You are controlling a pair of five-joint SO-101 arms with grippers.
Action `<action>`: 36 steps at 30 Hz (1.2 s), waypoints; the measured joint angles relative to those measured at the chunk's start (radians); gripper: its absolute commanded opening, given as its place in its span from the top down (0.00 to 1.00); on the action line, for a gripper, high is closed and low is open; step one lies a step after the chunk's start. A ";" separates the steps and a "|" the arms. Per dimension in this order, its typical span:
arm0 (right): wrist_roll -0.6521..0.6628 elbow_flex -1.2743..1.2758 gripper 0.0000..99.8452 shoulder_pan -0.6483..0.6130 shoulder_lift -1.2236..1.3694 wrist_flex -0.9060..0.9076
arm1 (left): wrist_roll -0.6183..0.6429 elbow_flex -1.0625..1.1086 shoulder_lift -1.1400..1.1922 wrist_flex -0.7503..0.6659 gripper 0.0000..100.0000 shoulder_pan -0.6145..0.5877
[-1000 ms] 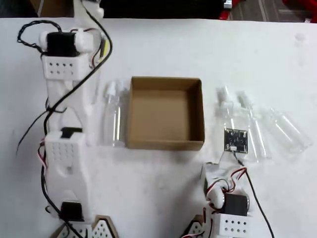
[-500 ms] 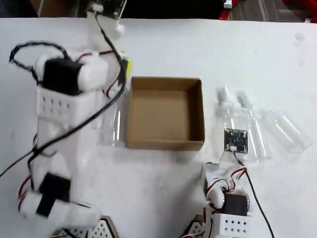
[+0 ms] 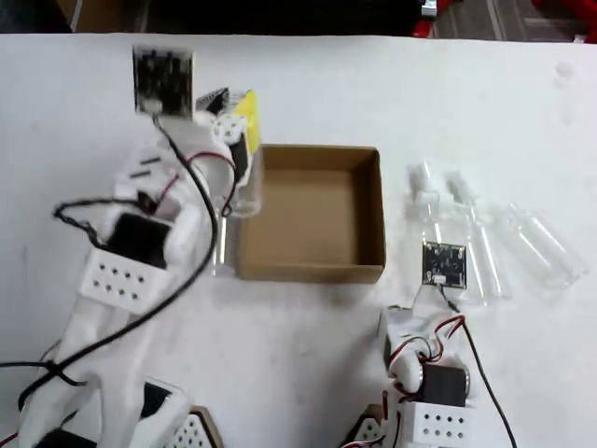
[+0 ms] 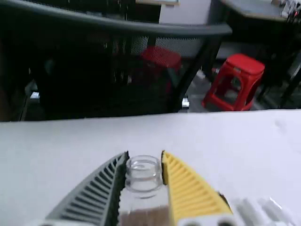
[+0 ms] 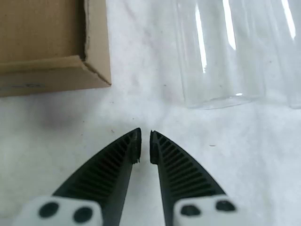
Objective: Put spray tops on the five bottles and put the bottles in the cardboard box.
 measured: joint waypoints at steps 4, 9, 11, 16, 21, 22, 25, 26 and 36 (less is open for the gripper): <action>0.000 0.000 0.98 0.000 0.000 0.000 | 0.000 0.209 -0.005 -0.361 0.98 0.000; 0.000 0.000 0.98 0.000 0.000 0.000 | 0.000 0.316 0.095 -0.643 0.98 0.005; 0.000 0.000 0.98 0.000 0.000 0.000 | -0.002 0.325 0.157 -0.726 0.98 0.015; 0.000 0.000 0.98 0.000 0.000 0.000 | -0.120 0.330 0.350 -0.953 0.98 0.041; 0.000 0.000 0.98 0.000 0.000 0.000 | -0.158 0.333 0.565 -1.171 0.98 0.046; 0.000 0.000 0.98 0.000 0.000 0.000 | -0.158 0.333 0.606 -1.214 0.98 0.046; 0.000 0.000 0.98 0.000 0.000 0.000 | -0.158 0.333 0.717 -1.341 0.98 0.049; 0.000 0.000 0.98 0.000 0.000 0.000 | -0.158 0.333 0.750 -1.381 0.98 0.049; 0.000 0.000 0.98 0.000 0.000 0.000 | -0.252 0.333 0.964 -1.637 0.98 0.049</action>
